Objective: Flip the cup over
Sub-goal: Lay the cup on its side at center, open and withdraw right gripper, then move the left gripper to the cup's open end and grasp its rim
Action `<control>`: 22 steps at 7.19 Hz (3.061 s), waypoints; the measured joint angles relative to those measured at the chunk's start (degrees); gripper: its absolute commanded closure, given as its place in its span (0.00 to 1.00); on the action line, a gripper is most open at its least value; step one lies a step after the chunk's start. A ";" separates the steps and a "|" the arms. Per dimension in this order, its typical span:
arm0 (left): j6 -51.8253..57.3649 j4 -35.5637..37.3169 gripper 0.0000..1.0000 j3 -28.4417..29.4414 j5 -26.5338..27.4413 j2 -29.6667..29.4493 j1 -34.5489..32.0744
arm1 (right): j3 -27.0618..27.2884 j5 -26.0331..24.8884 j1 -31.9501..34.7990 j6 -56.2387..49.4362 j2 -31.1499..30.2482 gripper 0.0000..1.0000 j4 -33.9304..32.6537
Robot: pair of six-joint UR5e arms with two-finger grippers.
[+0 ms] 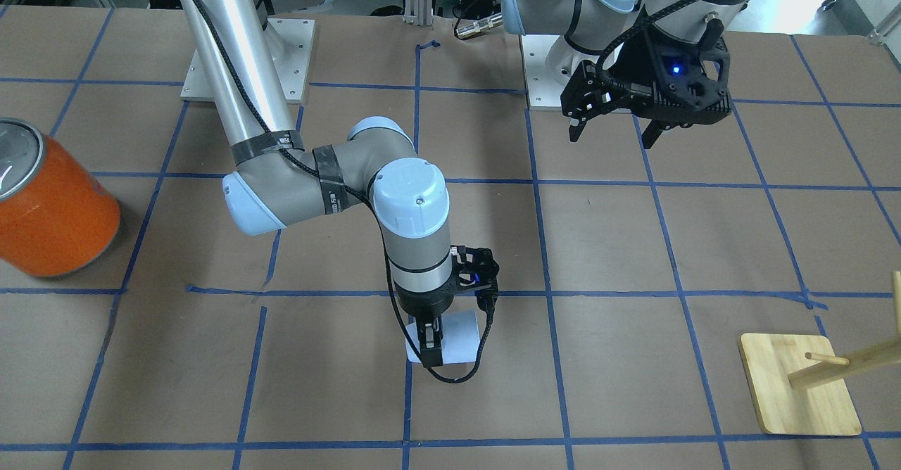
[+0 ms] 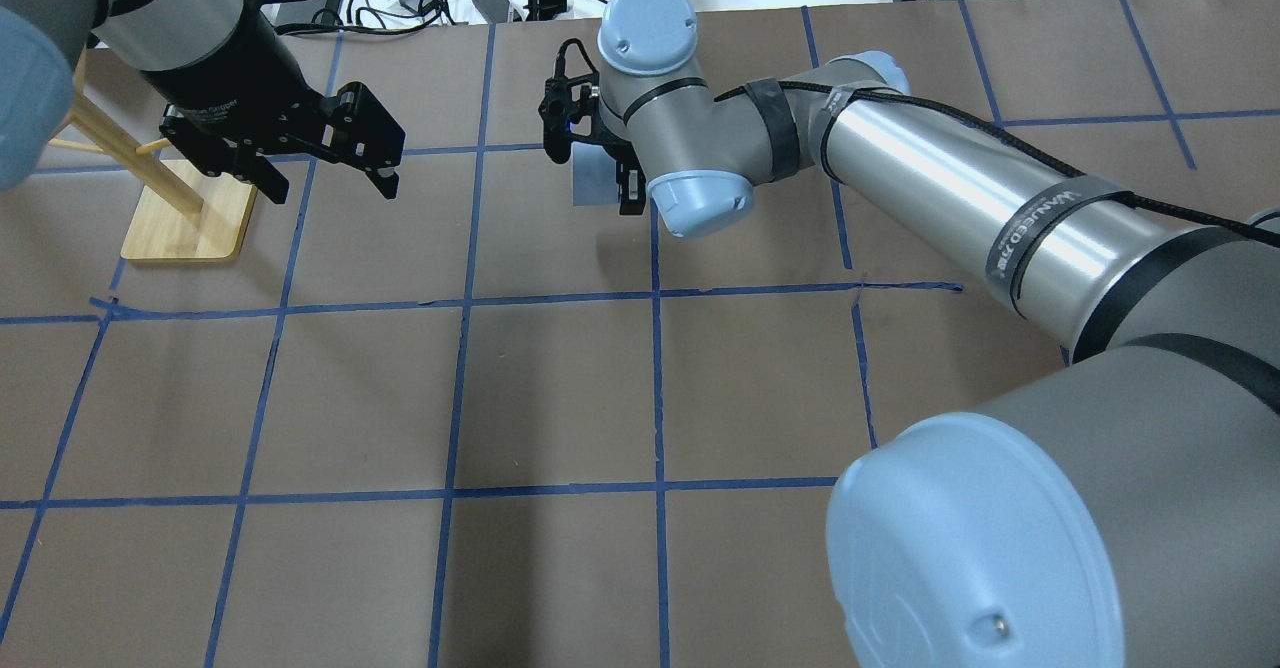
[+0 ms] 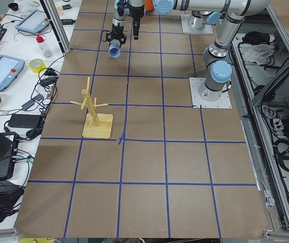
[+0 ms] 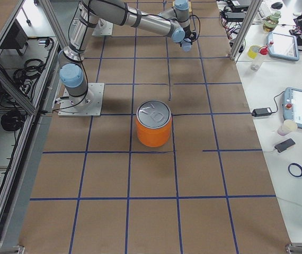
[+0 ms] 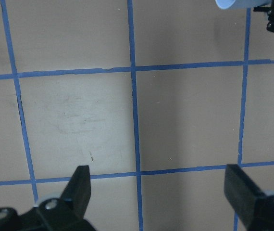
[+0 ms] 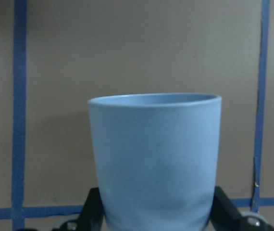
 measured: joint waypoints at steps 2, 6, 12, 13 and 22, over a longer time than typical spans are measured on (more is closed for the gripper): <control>0.09 0.00 0.00 0.09 0.07 0.00 0.00 | 1.42 -0.08 0.54 -0.56 0.35 0.00 -1.39; 0.27 -0.03 0.00 0.02 0.23 0.02 0.00 | 1.77 -0.12 -0.07 -0.51 -4.00 0.00 -0.28; -0.82 5.36 0.00 -0.29 -9.46 -3.79 1.66 | 1.85 -0.81 -4.91 20.47 -24.03 0.00 16.08; -1.62 7.62 0.00 -0.87 -13.22 -6.63 1.83 | 1.82 -0.80 -7.39 25.27 -26.58 0.00 19.84; -24.93 36.92 0.00 -4.67 -34.02 -32.03 0.43 | 1.64 0.34 -22.06 72.65 -38.36 0.00 39.54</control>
